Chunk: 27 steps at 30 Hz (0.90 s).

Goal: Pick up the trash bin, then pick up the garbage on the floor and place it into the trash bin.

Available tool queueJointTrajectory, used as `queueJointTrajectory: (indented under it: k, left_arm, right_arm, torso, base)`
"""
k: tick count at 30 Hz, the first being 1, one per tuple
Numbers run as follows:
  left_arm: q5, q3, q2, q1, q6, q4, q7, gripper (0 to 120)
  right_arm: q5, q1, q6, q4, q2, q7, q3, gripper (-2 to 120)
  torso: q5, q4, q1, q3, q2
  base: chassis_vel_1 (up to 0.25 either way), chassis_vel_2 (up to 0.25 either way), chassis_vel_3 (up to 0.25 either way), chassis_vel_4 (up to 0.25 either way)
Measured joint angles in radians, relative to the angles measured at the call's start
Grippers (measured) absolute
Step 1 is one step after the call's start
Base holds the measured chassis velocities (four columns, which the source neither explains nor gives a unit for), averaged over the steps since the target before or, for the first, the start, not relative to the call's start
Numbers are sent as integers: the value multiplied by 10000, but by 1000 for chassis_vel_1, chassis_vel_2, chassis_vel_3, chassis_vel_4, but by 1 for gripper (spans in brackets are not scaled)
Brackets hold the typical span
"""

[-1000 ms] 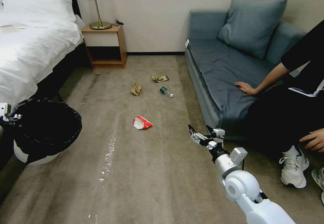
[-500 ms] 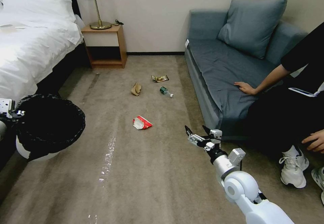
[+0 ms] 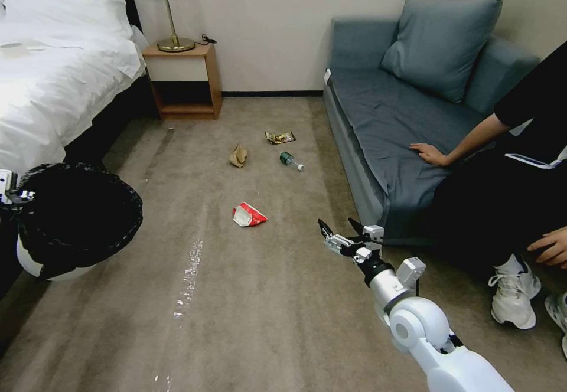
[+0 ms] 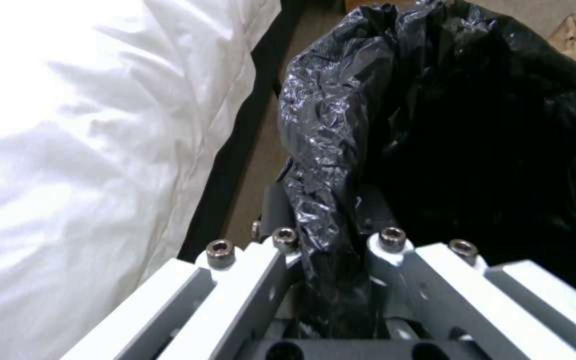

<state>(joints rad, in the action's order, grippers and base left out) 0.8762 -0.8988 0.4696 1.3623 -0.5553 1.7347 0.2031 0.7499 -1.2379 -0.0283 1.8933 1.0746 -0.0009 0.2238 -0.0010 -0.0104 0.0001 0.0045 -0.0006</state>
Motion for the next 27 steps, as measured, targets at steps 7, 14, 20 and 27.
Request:
queueJointTrajectory:
  k: [7,14,20,27]
  left_arm:
    - [-18,46,29,-96,52,-119,-29,4]
    - [-32,137,37,-211,96,-201,-49,4]
    - [-38,191,60,-298,161,-280,-84,4]
    - [-107,198,133,-294,210,-327,-176,4]
  right_arm:
    - [11,16,-16,-66,4,-76,-30,100]
    - [11,-3,-15,-132,31,-196,-29,100]
    - [11,5,24,-182,33,-257,-25,100]
    - [10,8,47,-210,32,-286,-25,100]
  torso:
    - [0,0,0,0,0]
    - [0,0,0,0,0]
    - [0,0,0,0,0]
    - [0,0,0,0,0]
  base:
    - [0,0,0,0]
    - [0,0,0,0]
    - [0,0,0,0]
    - [0,0,0,0]
